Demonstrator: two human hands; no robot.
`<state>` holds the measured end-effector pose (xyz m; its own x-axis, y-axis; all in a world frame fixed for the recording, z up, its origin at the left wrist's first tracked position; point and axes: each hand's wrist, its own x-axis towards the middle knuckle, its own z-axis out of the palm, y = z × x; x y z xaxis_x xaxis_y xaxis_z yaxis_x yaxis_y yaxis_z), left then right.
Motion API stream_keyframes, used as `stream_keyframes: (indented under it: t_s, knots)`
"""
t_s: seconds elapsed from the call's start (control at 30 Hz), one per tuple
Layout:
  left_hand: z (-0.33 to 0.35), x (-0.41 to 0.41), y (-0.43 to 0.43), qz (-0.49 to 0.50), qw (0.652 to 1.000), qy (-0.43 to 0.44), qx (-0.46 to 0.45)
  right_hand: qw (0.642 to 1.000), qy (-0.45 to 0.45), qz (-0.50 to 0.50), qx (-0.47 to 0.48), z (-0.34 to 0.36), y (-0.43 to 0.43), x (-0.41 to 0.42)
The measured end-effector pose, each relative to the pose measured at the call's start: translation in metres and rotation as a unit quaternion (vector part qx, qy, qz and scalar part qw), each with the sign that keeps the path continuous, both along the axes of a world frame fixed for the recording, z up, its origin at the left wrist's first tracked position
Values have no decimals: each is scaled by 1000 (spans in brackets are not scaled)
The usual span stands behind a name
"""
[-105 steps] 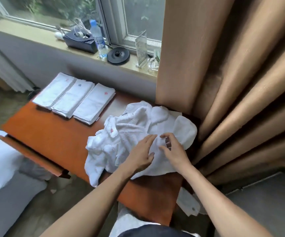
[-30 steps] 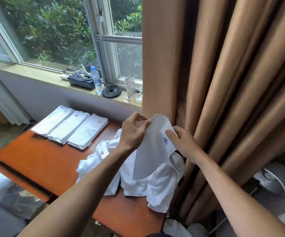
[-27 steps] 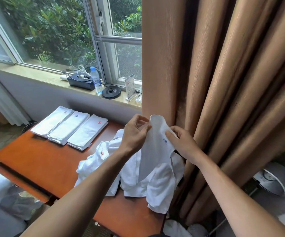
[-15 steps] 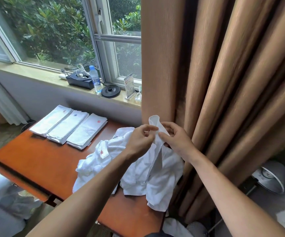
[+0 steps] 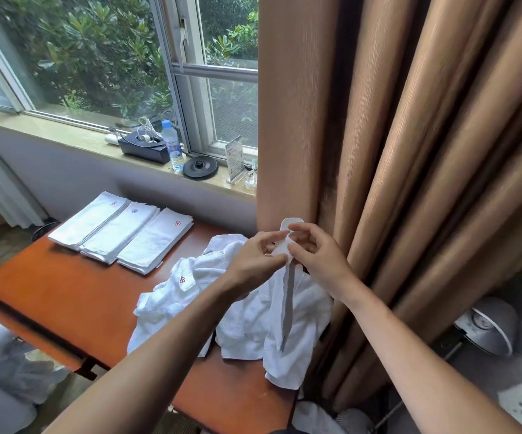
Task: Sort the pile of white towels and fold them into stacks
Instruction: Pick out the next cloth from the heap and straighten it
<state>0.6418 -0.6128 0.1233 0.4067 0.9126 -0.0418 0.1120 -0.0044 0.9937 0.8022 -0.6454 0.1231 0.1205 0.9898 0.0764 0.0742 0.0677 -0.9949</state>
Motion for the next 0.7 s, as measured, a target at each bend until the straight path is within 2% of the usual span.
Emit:
stream_keyframes:
  t_s: [0.07, 0.4, 0.53, 0.7]
  knots:
    - [0, -1, 0, 2, 1000, -2, 0, 1000, 15, 21, -6, 0, -2, 2]
    - [-1, -5, 1, -8, 997, -76, -10, 997, -61, 45, 29, 0, 1, 4]
    - [-1, -5, 2, 10, 997, -74, -16, 991, -115, 43, 46, -2, 8, 9]
    - [0, -9, 5, 7, 997, -74, -11, 990, -124, 31, 53, -7, 11, 15]
